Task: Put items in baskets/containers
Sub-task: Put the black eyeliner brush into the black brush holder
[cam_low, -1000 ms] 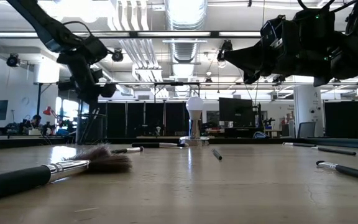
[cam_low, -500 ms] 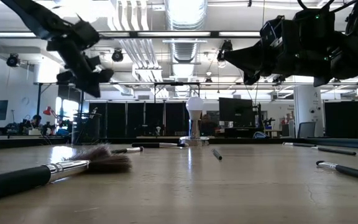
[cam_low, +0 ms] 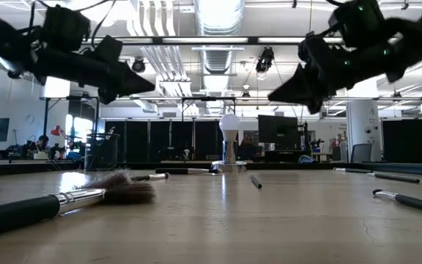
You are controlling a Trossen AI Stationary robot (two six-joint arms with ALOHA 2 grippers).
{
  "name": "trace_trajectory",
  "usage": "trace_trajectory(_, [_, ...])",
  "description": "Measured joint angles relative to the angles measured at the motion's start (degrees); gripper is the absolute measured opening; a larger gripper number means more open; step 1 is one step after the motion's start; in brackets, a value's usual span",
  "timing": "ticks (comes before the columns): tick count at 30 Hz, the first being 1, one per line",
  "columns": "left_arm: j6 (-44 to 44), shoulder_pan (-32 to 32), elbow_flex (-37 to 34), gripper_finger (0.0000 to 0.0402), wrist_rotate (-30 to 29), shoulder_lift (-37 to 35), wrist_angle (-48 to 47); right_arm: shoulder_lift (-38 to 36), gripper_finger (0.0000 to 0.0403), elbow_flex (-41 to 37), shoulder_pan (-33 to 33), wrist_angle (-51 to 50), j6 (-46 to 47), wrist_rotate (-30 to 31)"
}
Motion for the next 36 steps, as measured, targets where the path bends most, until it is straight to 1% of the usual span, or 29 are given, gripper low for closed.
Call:
trace_trajectory(3, [0.1,-4.9,-4.0,0.0,0.1,2.1,10.5,-4.8,0.0008,5.7,2.0,-21.1,5.9,7.2])
trace_trajectory(6, [0.1,-7.8,-6.4,0.0,0.2,3.9,18.4,-7.8,0.0008,10.9,3.9,-40.9,16.3,10.9])
trace_trajectory(9, [0.1,-8.8,-7.1,0.0,0.7,5.1,21.6,-9.0,0.0008,13.7,6.3,-57.8,30.6,14.4])
trace_trajectory(12, [0.3,-8.8,-7.1,0.0,1.6,5.9,21.6,-9.0,0.0008,13.8,9.2,-68.5,44.0,15.3])
trace_trajectory(14, [0.3,-8.8,-7.0,0.0,1.6,6.5,21.5,-9.0,0.0008,12.8,10.7,-71.5,51.7,15.3])
trace_trajectory(17, [1.3,-8.8,-7.0,0.0,1.6,7.5,21.5,-9.0,0.0009,10.4,10.9,-73.1,59.7,14.8])
trace_trajectory(21, [2.0,-8.8,-7.0,0.0,1.6,9.0,21.5,-8.6,0.002,7.0,8.9,-74.3,64.7,13.9])
trace_trajectory(25, [2.3,-8.8,-7.0,0.0,1.6,10.4,21.5,-8.6,0.0047,5.1,5.2,-74.3,65.1,13.6])
trace_trajectory(29, [2.6,-8.8,-6.9,0.0,1.6,11.7,22.5,-8.4,0.0072,4.7,1.2,-73.5,62.9,13.9])
trace_trajectory(34, [2.6,-8.8,-6.9,0.0,1.6,12.5,23.4,-7.3,0.0078,4.2,-2.3,-67.9,57.9,13.4])
trace_trajectory(36, [2.5,-8.8,-6.9,0.0,1.6,12.5,23.5,-6.1,0.0075,4.2,-3.4,-67.4,56.9,12.6])
